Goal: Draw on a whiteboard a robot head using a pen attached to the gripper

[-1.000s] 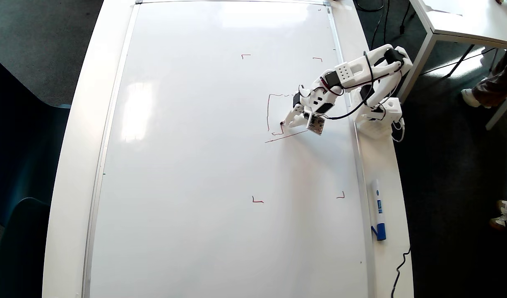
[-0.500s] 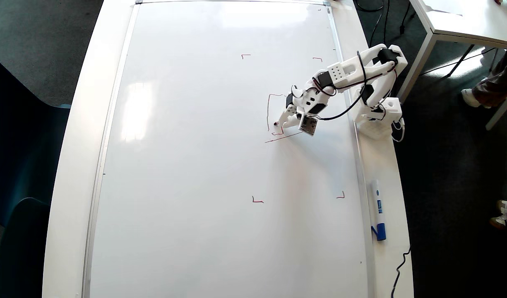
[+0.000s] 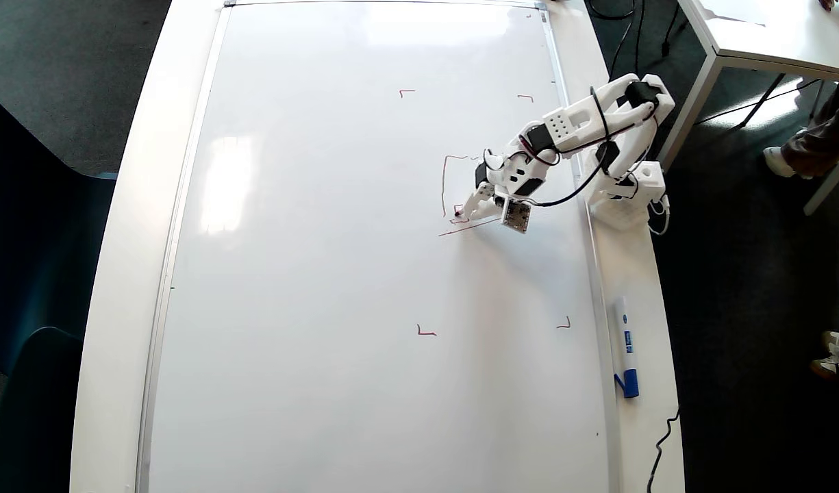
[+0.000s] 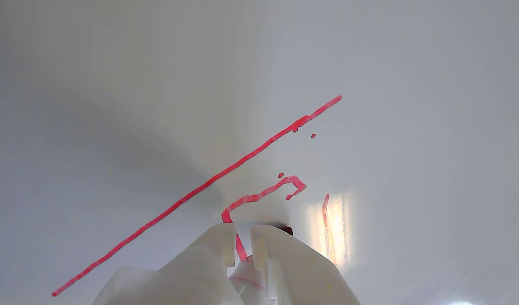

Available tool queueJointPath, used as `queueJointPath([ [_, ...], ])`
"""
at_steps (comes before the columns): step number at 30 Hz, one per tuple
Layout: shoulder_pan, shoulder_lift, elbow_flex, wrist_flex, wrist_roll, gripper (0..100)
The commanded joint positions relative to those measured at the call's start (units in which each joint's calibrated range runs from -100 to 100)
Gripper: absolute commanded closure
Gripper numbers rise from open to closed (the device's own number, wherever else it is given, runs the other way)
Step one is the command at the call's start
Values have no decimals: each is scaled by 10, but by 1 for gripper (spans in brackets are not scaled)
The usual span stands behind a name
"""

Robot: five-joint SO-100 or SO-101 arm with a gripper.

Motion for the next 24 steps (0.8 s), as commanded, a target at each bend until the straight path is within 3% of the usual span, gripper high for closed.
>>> queueJointPath([
  [1, -10, 2, -17, 1, -3, 99],
  [15, -21, 0, -16, -15, -3, 99],
  [24, 40, -53, -31, -6, 2, 99],
])
